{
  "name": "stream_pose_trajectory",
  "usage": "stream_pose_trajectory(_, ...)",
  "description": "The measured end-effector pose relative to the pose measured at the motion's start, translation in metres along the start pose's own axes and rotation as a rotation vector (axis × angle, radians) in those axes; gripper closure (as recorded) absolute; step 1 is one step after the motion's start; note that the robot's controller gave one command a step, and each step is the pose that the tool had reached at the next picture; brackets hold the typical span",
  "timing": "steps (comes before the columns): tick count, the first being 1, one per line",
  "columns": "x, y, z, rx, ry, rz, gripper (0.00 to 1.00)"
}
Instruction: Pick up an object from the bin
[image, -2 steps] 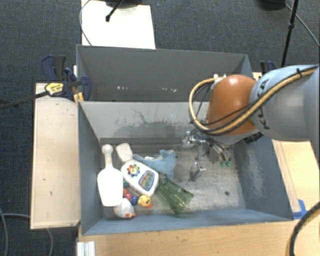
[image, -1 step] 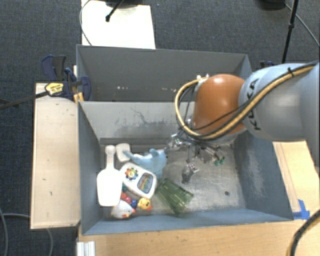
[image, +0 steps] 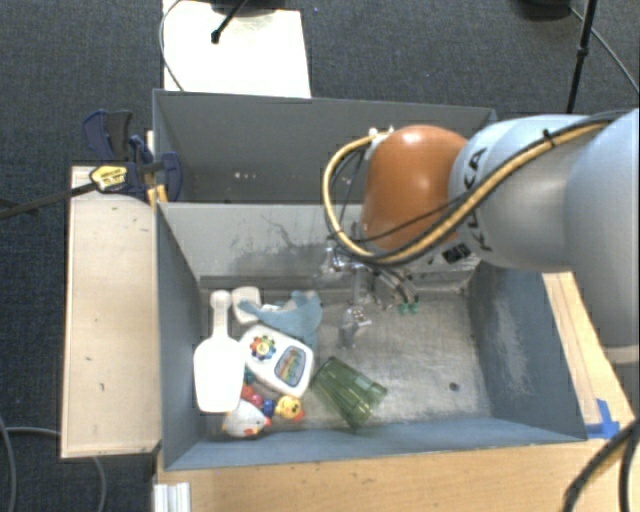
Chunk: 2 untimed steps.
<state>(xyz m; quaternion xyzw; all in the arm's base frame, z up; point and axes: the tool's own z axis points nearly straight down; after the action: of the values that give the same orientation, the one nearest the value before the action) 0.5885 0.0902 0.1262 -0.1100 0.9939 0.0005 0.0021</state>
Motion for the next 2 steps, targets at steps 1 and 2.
stream_pose_trajectory(1,0.005,0.023,0.037,0.003,-0.012,-0.234,0.0)
stream_pose_trajectory(2,-0.004,0.099,0.047,0.001,-0.027,-0.307,1.0)
